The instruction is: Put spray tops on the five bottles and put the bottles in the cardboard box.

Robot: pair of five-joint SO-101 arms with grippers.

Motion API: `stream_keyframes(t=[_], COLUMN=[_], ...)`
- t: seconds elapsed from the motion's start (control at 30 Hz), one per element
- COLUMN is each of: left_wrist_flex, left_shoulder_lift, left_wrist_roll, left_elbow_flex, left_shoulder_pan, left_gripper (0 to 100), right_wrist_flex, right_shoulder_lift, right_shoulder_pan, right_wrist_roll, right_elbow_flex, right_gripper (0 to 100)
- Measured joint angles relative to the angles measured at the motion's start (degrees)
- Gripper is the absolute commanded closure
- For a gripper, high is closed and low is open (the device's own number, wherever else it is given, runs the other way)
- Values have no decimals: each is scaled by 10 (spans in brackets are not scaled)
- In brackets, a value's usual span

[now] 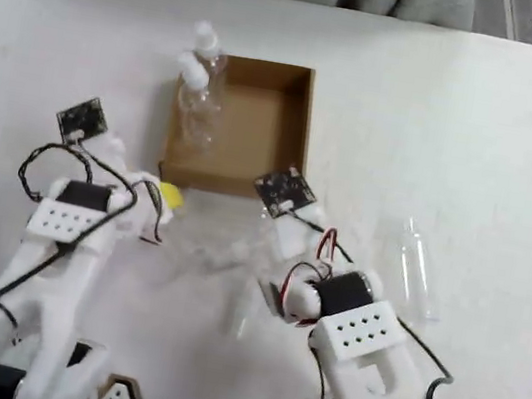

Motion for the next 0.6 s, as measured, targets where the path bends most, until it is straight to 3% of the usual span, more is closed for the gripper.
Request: stream_keyframes(t=[0.17,0.6], left_wrist_flex=[0,-19], left_shoulder_lift=[114,193], left_wrist_roll=[2,33], left_elbow_flex=[-49,-69], left_shoulder_pan=[-21,-51], left_gripper=[717,722], right_wrist_flex=[0,0], right_shoulder_lift=[0,0], right_shoulder_pan=[-2,-4], right_wrist_roll=[0,1], right_elbow_flex=[0,0], right_gripper=[984,984])
